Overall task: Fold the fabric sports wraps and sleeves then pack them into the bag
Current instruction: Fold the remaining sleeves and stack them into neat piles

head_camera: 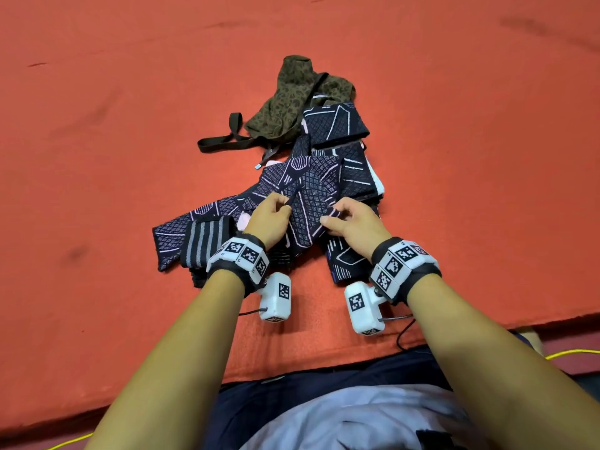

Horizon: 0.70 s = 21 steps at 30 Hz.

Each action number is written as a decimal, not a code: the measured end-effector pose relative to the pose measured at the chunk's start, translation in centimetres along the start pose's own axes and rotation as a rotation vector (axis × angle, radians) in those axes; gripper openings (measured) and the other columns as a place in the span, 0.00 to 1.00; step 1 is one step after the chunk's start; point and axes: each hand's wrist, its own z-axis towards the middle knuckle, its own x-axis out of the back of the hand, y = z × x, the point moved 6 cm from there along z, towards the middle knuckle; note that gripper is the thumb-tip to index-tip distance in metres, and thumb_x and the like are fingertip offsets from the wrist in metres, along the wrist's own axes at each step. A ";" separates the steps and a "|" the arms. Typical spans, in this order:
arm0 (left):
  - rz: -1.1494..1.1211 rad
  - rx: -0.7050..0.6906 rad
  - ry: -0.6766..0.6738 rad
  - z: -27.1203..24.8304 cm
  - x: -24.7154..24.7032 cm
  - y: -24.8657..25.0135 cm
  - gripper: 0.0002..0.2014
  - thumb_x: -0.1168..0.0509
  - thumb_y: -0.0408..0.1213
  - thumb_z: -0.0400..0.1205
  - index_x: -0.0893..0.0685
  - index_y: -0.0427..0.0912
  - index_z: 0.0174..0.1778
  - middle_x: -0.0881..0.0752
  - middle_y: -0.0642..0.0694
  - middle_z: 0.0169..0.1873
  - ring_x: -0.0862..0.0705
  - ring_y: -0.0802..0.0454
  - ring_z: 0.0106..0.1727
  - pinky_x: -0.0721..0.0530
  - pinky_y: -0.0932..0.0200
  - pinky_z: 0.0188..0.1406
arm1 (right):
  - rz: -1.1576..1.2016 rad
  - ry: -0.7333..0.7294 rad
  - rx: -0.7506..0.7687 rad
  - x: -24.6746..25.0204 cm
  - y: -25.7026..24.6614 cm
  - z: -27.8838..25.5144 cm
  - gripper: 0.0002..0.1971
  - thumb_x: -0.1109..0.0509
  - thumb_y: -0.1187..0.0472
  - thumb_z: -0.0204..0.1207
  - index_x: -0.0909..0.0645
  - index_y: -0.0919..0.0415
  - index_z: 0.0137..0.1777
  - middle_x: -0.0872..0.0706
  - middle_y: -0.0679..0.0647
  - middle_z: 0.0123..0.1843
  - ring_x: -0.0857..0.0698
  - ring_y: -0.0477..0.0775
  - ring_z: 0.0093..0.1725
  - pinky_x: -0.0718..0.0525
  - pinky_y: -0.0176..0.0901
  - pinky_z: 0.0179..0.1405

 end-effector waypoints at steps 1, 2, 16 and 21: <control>0.003 0.007 0.003 0.0 0.0 -0.2 0.07 0.41 0.35 0.87 0.23 0.50 0.44 0.18 0.53 0.38 0.21 0.55 0.37 0.24 0.59 0.39 | 0.025 -0.011 0.008 -0.2 -0.3 -0.1 0.11 0.20 0.49 0.65 0.20 0.47 0.38 0.08 0.62 0.48 0.09 0.66 0.53 0.14 0.67 0.61; 0.002 0.013 0.007 0.1 0.0 -0.3 0.06 0.41 0.35 0.87 0.23 0.49 0.45 0.17 0.53 0.39 0.21 0.55 0.38 0.23 0.58 0.41 | 0.047 -0.014 0.008 -0.2 -0.5 -0.2 0.10 0.20 0.56 0.68 0.20 0.48 0.42 0.08 0.62 0.50 0.09 0.65 0.54 0.14 0.65 0.63; -0.037 -0.007 0.068 -0.4 0.1 -0.6 0.04 0.41 0.39 0.87 0.22 0.51 0.49 0.18 0.50 0.35 0.22 0.53 0.32 0.23 0.56 0.37 | 0.251 -0.019 0.050 -1.5 -0.1 -0.9 0.31 0.34 0.82 0.74 0.31 0.54 0.72 0.15 0.58 0.62 0.11 0.50 0.56 0.12 0.47 0.60; -0.085 -0.008 0.066 -0.5 0.1 -0.6 0.04 0.42 0.39 0.87 0.22 0.51 0.49 0.18 0.49 0.36 0.22 0.50 0.33 0.20 0.53 0.39 | 0.253 -0.017 0.053 -1.7 0.5 -0.8 0.20 0.30 0.76 0.78 0.26 0.54 0.63 0.11 0.56 0.58 0.11 0.47 0.51 0.12 0.45 0.54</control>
